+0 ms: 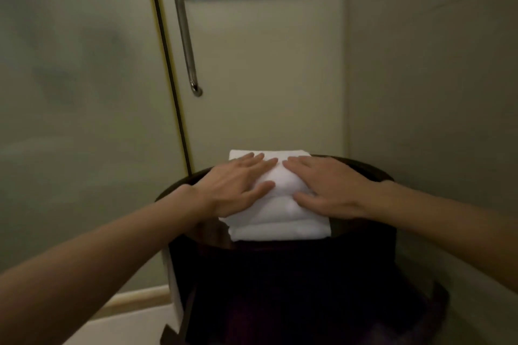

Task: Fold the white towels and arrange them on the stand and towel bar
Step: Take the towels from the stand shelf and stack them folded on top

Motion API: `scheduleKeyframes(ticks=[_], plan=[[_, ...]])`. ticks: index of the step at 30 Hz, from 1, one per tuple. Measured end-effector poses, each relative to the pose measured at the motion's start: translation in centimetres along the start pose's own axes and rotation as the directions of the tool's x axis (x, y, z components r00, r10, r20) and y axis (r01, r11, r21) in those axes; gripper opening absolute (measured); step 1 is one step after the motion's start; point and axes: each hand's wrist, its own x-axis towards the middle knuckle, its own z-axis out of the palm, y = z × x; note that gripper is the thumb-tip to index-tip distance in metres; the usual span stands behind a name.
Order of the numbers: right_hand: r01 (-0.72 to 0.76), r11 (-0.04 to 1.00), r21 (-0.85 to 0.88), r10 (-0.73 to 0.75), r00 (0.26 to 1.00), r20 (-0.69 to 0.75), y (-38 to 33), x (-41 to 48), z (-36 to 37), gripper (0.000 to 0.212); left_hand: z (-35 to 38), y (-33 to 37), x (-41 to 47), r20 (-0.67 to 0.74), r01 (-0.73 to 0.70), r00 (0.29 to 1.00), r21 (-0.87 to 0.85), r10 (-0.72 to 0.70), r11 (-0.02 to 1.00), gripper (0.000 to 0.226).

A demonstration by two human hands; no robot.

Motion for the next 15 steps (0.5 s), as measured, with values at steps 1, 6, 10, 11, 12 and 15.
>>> scheduleKeyframes(ticks=[1, 6, 10, 11, 12, 15], plan=[[-0.007, 1.000, 0.002, 0.007, 1.000, 0.013, 0.0, -0.2, 0.1, 0.069, 0.2, 0.1, 0.1, 0.020, -0.001, 1.000, -0.007, 0.001, 1.000, 0.061], [-0.002, 1.000, -0.004, 0.002, 0.998, 0.068, -0.1, -0.9, 0.9, 0.075, 1.1, -0.2, -0.1, 0.047, 0.003, 0.999, -0.047, -0.001, 0.999, 0.068], [-0.015, 1.000, 0.009, 0.015, 0.999, 0.045, -0.3, -1.3, 1.4, 0.075, 1.5, 0.0, -0.3, 0.007, 0.002, 1.000, -0.045, -0.002, 0.999, 0.070], [-0.022, 1.000, 0.009, 0.022, 0.999, 0.042, -0.4, -1.4, 1.5, 0.075, 1.6, 0.0, -0.3, -0.002, 0.003, 1.000, -0.042, -0.003, 0.999, 0.068], [-0.029, 1.000, 0.008, 0.028, 0.999, 0.041, -0.6, -1.5, 1.6, 0.075, 1.6, 0.0, -0.3, -0.006, 0.001, 1.000, -0.036, -0.001, 0.999, 0.066], [-0.041, 0.999, -0.004, 0.041, 0.999, 0.036, -1.0, -1.9, 1.6, 0.075, 1.5, 0.0, -0.3, -0.006, 0.000, 1.000, -0.030, 0.000, 1.000, 0.059]])
